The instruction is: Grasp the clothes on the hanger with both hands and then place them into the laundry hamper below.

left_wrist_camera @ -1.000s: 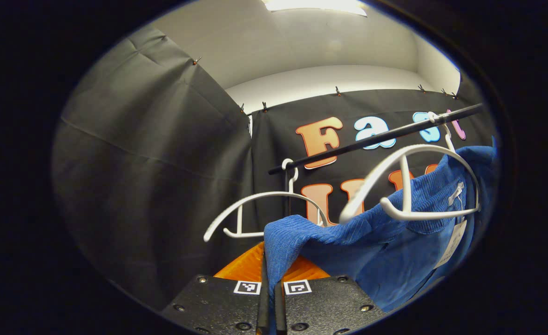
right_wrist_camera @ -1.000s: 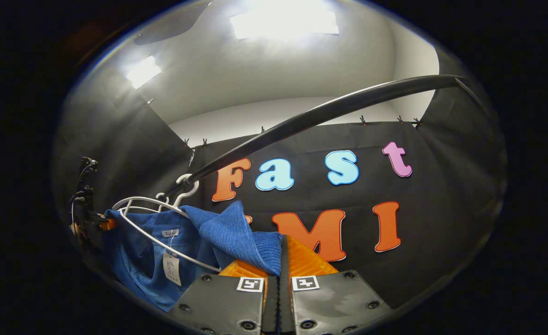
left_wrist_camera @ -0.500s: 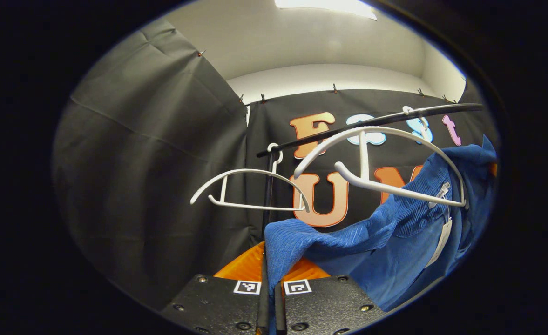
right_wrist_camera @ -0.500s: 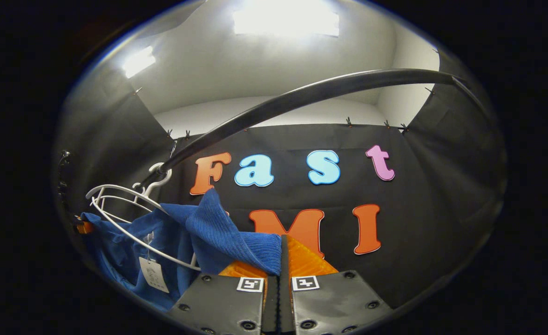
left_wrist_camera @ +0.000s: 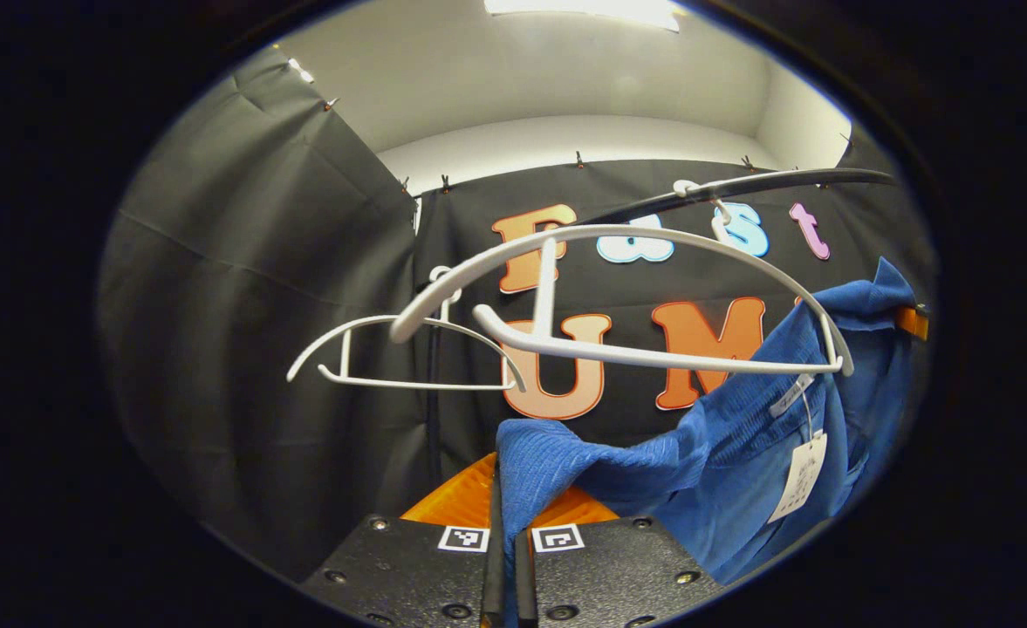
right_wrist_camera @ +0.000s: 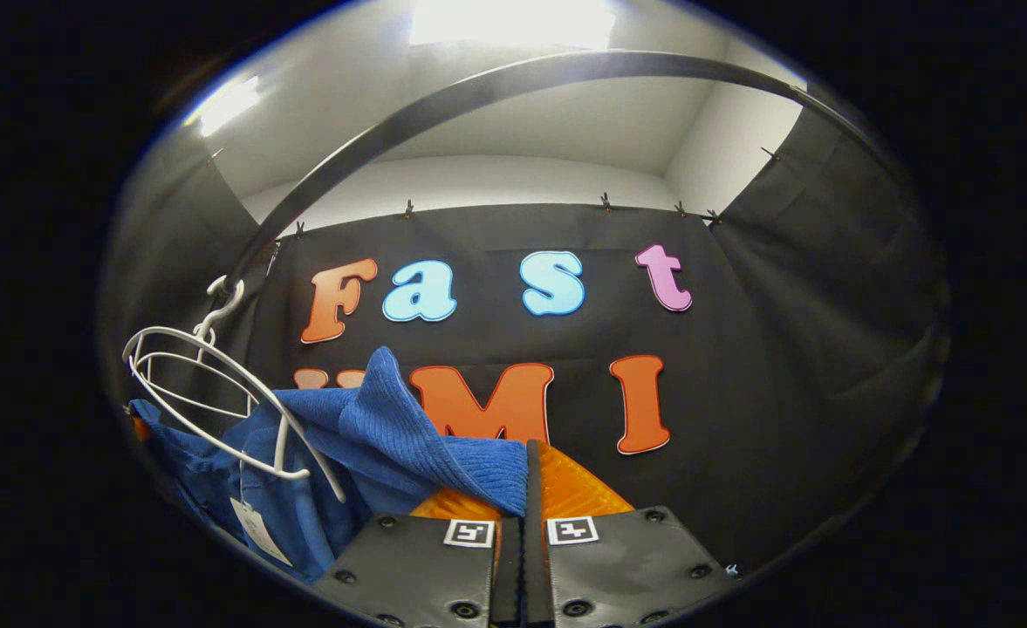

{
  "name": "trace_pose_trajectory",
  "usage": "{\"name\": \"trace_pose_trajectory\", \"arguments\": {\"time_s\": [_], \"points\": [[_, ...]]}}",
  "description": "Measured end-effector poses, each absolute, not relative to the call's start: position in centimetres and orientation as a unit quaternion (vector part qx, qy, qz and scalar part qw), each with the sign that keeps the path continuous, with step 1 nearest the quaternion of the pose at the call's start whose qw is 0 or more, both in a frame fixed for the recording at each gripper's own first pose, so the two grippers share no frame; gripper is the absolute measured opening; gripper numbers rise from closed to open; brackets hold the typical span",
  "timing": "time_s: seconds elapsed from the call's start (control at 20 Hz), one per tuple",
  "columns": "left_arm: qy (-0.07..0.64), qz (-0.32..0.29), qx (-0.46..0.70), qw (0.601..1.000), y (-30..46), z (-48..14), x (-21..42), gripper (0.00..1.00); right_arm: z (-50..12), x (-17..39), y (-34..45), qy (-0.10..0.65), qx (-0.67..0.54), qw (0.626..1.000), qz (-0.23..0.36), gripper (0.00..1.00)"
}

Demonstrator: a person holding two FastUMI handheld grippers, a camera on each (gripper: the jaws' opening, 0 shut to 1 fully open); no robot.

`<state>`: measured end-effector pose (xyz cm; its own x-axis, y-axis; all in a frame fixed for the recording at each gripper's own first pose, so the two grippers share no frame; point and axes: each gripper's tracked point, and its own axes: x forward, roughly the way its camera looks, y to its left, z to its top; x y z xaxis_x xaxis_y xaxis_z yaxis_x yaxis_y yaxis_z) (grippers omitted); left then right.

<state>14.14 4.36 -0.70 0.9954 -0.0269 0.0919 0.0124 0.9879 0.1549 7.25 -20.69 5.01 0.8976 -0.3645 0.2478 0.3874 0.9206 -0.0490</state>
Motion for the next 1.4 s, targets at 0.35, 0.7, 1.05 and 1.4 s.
{"name": "trace_pose_trajectory", "arguments": {"time_s": [0.35,0.7,1.05,1.4], "points": [[-0.032,-0.044,0.057,0.997,1.3,-2.5,13.8,0.05,4.9,5.7,-23.1,-0.109,-0.056,0.966,-0.226,0.09],[-0.012,-0.065,0.056,0.996,-0.7,-4.0,12.9,0.05,2.3,5.9,-21.7,-0.071,-0.026,0.978,-0.196,0.09],[0.021,-0.078,0.034,0.996,-1.8,-6.4,10.9,0.05,-1.1,6.0,-17.4,-0.024,-0.017,0.991,-0.129,0.09],[0.075,-0.095,0.034,0.992,-3.6,-10.7,9.4,0.05,-7.3,7.2,-11.1,0.058,-0.008,0.997,-0.045,0.09]]}}
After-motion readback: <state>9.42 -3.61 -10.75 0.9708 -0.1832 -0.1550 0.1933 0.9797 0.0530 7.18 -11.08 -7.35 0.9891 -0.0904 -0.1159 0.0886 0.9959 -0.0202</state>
